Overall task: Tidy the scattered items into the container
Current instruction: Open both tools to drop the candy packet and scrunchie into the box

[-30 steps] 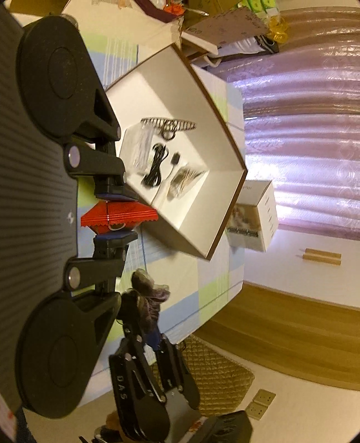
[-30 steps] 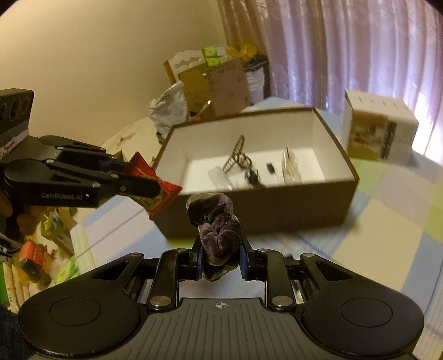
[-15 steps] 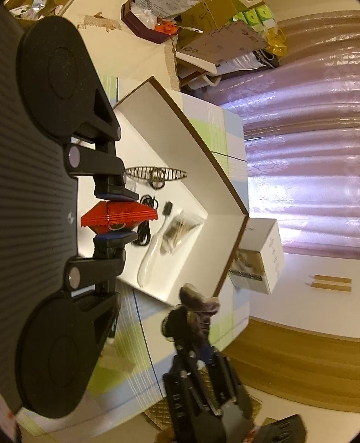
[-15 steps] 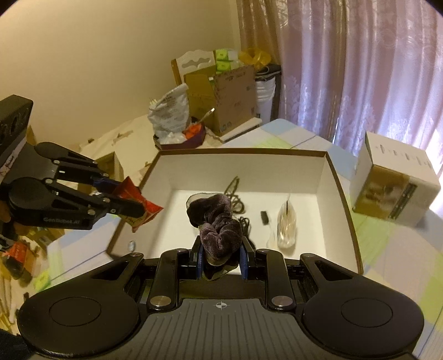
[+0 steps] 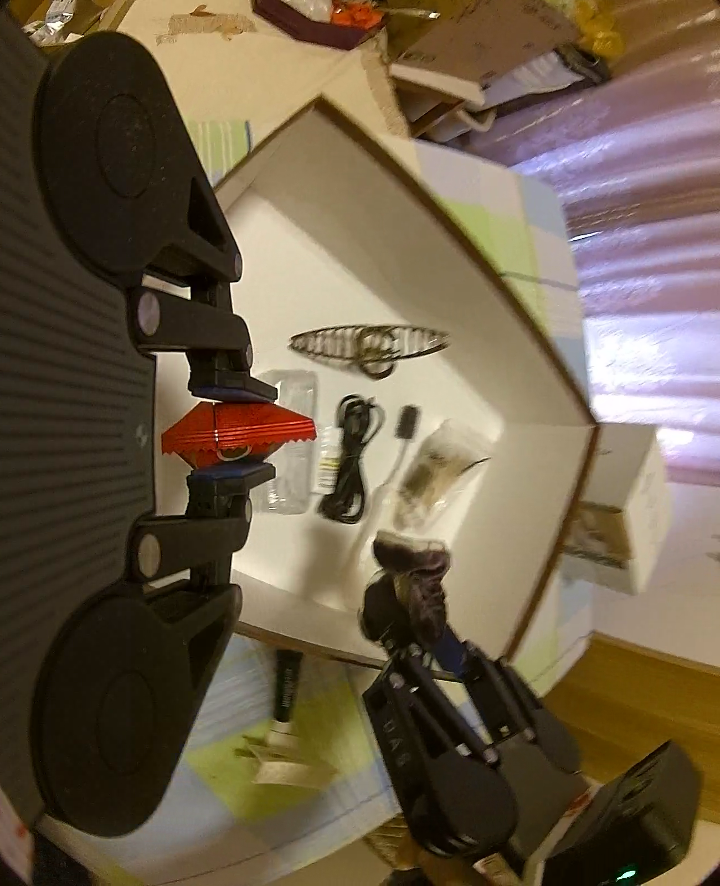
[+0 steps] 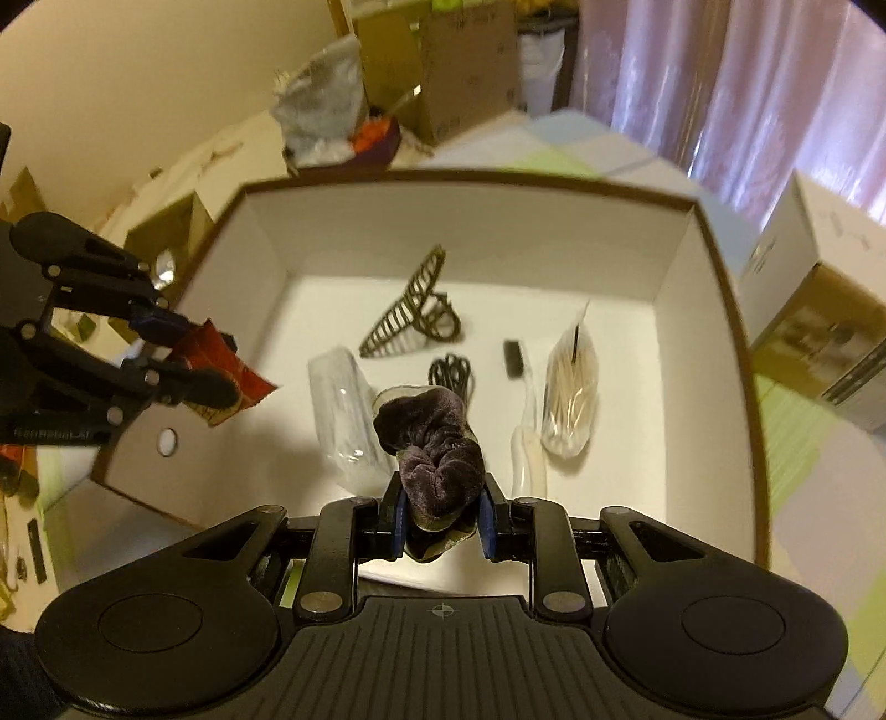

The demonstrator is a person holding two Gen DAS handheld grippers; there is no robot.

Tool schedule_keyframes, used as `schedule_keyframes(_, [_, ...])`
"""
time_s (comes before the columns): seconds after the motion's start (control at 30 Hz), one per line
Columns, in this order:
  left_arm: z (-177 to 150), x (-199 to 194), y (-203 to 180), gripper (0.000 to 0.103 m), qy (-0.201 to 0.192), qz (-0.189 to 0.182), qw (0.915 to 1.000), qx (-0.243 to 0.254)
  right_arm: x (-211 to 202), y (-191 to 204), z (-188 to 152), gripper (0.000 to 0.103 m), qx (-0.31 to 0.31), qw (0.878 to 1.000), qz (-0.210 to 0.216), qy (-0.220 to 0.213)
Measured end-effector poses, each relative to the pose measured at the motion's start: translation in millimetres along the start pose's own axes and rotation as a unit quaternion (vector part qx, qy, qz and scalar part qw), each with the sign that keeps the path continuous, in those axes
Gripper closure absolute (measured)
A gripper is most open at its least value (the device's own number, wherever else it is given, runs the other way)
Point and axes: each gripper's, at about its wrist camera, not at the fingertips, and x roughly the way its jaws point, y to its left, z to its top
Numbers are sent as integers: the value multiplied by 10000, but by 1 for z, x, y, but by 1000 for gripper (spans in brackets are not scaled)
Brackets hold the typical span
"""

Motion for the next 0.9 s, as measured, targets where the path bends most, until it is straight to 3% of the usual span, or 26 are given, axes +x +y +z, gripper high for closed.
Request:
schedule_keyframes(0.2, [-4,35,3,85,701,-133,9974,-88,21,-3,6,81,-113,9990,39,421])
schedule_keyframes(0.47, [-6,58,3,85,1212,-252,9922,-138,36,0,13,81,-354,9959,125,827])
schedule_keyframes(0.83, [-4,55,1,64,1109,-202,9935,-185,46,6,17,80,-455,9927,263,1087])
schedule_keyframes(0.9, [-4,53,1,60,1078,-169,9938,-193,49,5,18,64,-397,9919,304,1171])
